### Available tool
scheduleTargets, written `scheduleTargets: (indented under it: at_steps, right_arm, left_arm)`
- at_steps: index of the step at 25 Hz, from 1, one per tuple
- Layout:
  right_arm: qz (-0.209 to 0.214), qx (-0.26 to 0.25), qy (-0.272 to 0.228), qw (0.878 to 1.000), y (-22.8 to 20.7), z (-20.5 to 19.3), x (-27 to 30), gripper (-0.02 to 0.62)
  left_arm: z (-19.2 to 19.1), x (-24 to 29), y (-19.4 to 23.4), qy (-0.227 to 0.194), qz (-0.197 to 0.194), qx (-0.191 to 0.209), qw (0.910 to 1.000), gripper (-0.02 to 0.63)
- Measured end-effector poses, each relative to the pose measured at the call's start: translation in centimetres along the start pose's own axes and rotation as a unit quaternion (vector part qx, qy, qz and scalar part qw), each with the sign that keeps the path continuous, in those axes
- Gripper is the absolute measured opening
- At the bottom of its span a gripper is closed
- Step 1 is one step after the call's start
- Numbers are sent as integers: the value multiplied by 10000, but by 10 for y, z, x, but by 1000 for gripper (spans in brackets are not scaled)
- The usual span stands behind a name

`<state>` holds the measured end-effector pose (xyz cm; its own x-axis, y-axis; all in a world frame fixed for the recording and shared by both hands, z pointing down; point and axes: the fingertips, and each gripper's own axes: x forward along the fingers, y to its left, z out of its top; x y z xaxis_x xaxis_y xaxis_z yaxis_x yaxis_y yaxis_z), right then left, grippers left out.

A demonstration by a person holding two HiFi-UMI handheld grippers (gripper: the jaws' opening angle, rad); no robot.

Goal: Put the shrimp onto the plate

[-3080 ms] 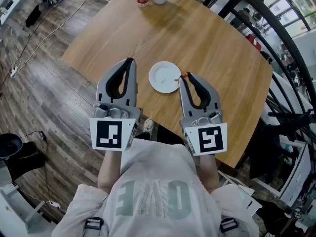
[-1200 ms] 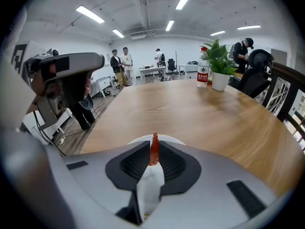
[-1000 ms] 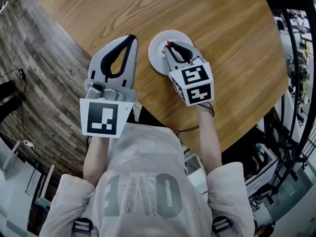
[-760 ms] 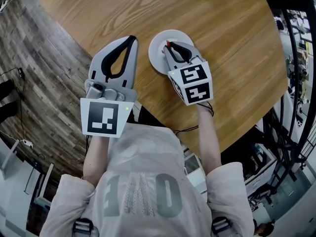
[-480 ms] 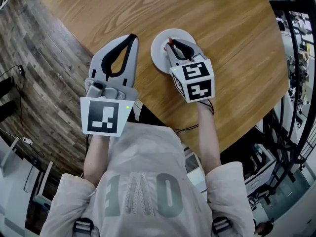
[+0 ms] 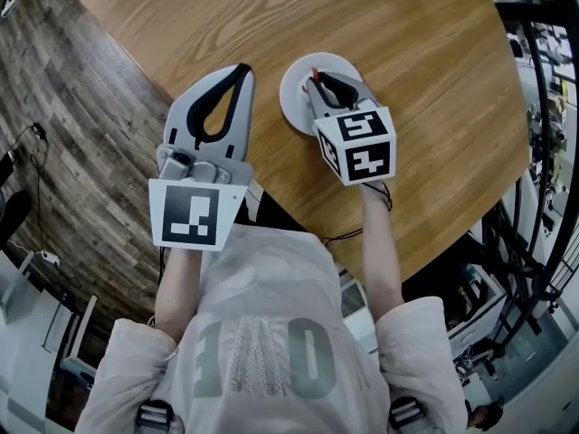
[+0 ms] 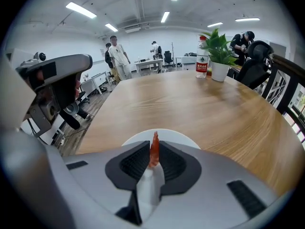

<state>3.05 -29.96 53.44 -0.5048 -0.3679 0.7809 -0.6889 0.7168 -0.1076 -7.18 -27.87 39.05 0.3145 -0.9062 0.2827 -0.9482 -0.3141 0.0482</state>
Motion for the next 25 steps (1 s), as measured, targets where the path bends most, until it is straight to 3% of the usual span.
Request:
scheduleTargets:
  at_steps: [14,20,25]
  right_arm:
    - [5,-29,-84,10000,3,4,-2,74]
    - [-110,46,-414,9991,6,22,-11,74]
    - [-314,117,-989,9945,12,51,-35,74]
  left_arm:
    - [0,0,2,-18,-24,11,10000,11]
    - [4,-4,6,-97,-59,59,9999,11]
    - [15,-8,7,-205,-106,140,9996,11]
